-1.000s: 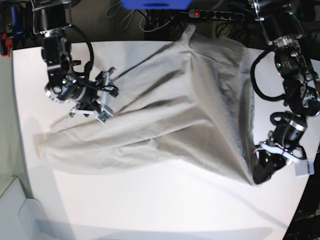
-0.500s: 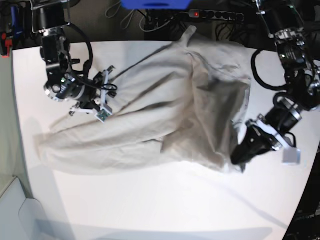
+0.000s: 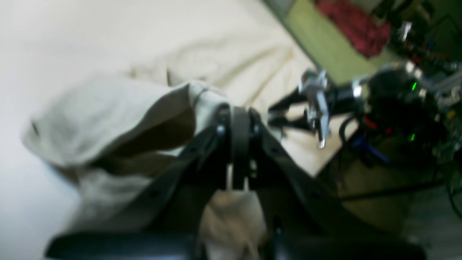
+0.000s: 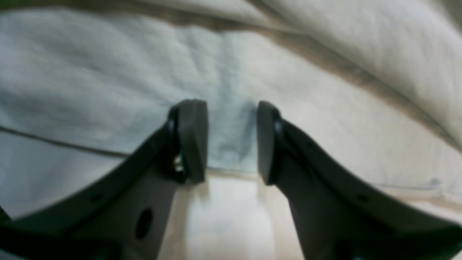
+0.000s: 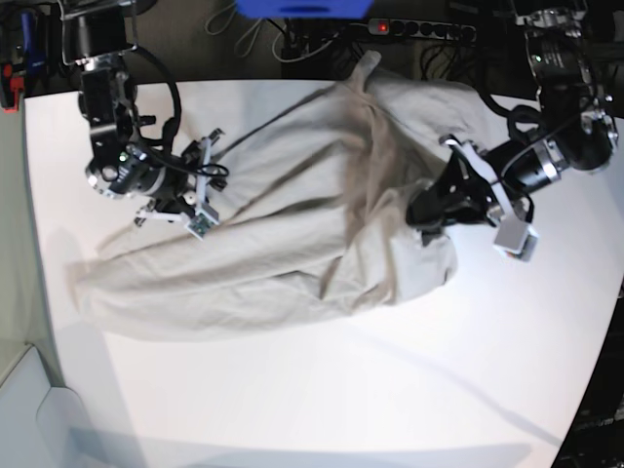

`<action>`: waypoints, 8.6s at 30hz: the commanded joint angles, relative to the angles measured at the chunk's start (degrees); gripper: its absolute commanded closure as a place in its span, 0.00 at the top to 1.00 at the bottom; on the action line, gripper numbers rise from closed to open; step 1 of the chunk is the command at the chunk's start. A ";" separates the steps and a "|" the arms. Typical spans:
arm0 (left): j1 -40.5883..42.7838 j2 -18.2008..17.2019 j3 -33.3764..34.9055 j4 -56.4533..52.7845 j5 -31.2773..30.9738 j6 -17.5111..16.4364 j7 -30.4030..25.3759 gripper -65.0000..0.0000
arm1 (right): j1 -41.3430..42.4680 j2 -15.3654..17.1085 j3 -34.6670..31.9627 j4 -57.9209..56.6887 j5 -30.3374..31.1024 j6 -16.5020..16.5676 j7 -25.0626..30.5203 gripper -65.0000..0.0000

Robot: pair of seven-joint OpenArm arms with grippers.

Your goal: Layout the t-shirt on the table in an organized manner, then fold the t-shirt properly

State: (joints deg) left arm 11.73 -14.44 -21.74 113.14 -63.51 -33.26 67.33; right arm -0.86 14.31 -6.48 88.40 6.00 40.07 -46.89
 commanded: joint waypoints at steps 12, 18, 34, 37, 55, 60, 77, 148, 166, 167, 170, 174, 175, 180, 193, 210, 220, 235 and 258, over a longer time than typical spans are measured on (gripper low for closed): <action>2.38 -7.06 0.42 0.66 -1.33 -0.46 7.70 0.00 | 0.64 1.47 9.95 12.21 -1.56 -0.07 -1.68 0.32; 2.74 -8.03 4.90 0.66 5.79 -0.46 7.88 0.00 | 0.91 2.62 8.72 19.86 -1.38 -0.07 -1.77 0.32; 1.24 -4.42 17.82 -6.11 24.08 -0.28 7.44 0.01 | 4.60 -4.68 -2.09 9.93 -1.47 -0.07 -6.25 0.68; 1.24 -4.42 17.47 -6.46 23.99 -0.37 7.53 0.01 | 3.11 -5.82 -2.18 9.23 -1.47 -0.07 -5.02 0.68; 1.15 -2.22 -1.96 -4.70 6.05 -0.46 7.35 0.94 | -2.26 -5.47 -1.74 8.43 -1.47 -0.07 -3.35 0.68; -2.28 0.50 -14.35 -9.45 5.09 -0.46 7.18 0.94 | -3.49 -5.47 -1.65 4.83 -1.47 -0.07 -0.09 0.68; -14.94 3.58 -6.61 -36.26 8.08 0.16 -10.58 0.94 | -4.02 -5.65 -1.74 1.31 -1.47 -0.07 1.75 0.68; -22.85 7.10 -9.08 -23.60 11.07 3.85 -11.02 0.01 | -4.81 -3.45 -1.56 1.23 -1.56 -0.07 1.75 0.68; -19.86 8.50 6.13 -28.61 29.09 5.34 -11.64 0.01 | -4.81 -3.36 -1.56 1.23 -1.56 -0.07 1.66 0.68; -19.33 8.50 4.81 -28.79 28.91 5.34 -11.64 0.01 | -4.81 -3.36 -1.56 1.23 -1.56 -0.07 1.75 0.68; -18.80 7.18 1.03 -28.61 28.91 5.26 -11.64 0.01 | -4.81 -3.36 -1.56 1.23 -1.56 -0.07 1.75 0.68; -22.41 6.30 -4.51 -29.23 29.18 5.26 -11.64 0.01 | -4.81 -3.54 -1.92 1.23 -1.56 -0.07 1.75 0.68; -23.90 6.22 -6.35 -29.85 29.44 5.26 -11.64 0.01 | -4.81 -3.54 -2.00 1.23 -1.56 -0.07 1.75 0.68; -32.08 2.96 -10.13 -35.21 29.70 5.69 -11.64 0.01 | -4.81 -3.62 -2.00 1.23 -1.56 -0.07 1.66 0.68; -37.53 -0.29 -9.78 -42.94 29.79 5.87 -11.64 0.08 | -6.39 -3.36 -1.83 1.23 -1.56 -0.07 1.66 0.68; -33.84 -3.81 -19.98 -43.47 29.00 5.26 -14.10 0.98 | -6.74 -3.27 -1.65 1.75 -1.56 -0.07 1.58 0.68; -19.33 6.22 -17.16 -32.22 9.13 5.26 -2.32 0.98 | -5.42 -3.27 -1.65 6.59 -1.56 -0.07 1.40 0.68; -14.06 10.08 -4.68 -31.60 8.43 3.50 -6.98 0.06 | -5.33 -2.13 -0.60 12.04 -1.56 -0.07 1.31 0.14; -31.46 10.35 -10.75 -57.89 58.98 3.59 -21.84 0.06 | -4.19 -0.90 2.74 11.86 -1.56 -0.07 1.31 0.12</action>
State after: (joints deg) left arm -19.59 -3.68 -32.53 55.16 -6.61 -30.26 43.53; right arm -5.61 12.99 -3.90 99.33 3.81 40.25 -46.68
